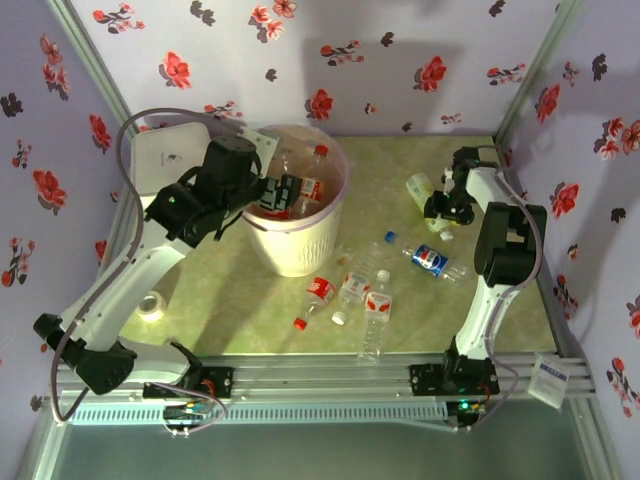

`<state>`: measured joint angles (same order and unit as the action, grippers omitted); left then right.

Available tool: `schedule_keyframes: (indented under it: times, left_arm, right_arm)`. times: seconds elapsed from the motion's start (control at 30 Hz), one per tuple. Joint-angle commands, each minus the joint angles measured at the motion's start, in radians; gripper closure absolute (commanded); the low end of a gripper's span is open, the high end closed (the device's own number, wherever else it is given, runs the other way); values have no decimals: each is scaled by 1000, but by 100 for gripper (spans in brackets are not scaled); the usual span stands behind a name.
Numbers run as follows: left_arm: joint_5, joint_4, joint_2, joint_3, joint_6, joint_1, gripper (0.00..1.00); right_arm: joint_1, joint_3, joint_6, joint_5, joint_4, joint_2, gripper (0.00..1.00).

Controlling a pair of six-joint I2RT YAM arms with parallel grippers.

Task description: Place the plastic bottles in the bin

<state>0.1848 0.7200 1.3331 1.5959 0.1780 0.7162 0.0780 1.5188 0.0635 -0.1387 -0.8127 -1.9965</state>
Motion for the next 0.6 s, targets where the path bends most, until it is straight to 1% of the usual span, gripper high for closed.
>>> schedule_keyframes:
  times: [0.0,0.1,0.17,0.27,0.33,0.37,0.4,0.43,0.5,0.53,0.57]
  left_arm:
    - [27,19,-22,23,24,9,14]
    - [15,19,-30,43,34,26,14]
    - [-20,-14,-41,41,55,28,13]
    - [-81,-114,-45,27,96,28,13]
    - [-136,-193,-33,25,124,28,13]
    - [-158,-235,-23,26,138,28,13]
    - [-184,-274,-10,32,151,28,13]
    - [-209,-312,6,39,164,28,12]
    - [-245,-383,38,51,191,28,12]
    - [-261,-420,55,54,208,28,11]
    - [-271,-447,69,59,223,28,11]
  right_arm:
    - [0,30,31,-10,-28,86,55]
    - [0,15,52,-44,-21,171,56]
    - [0,-1,77,-97,-13,235,57]
    - [0,-47,139,-211,40,367,57]
    - [0,-79,202,-336,105,452,58]
    - [1,-95,245,-394,150,487,58]
    - [-1,-121,312,-479,227,524,59]
    - [-5,-151,396,-566,324,556,60]
    - [-28,-214,566,-691,548,606,61]
    - [-47,-242,650,-728,665,624,61]
    - [-68,-260,710,-746,744,637,61]
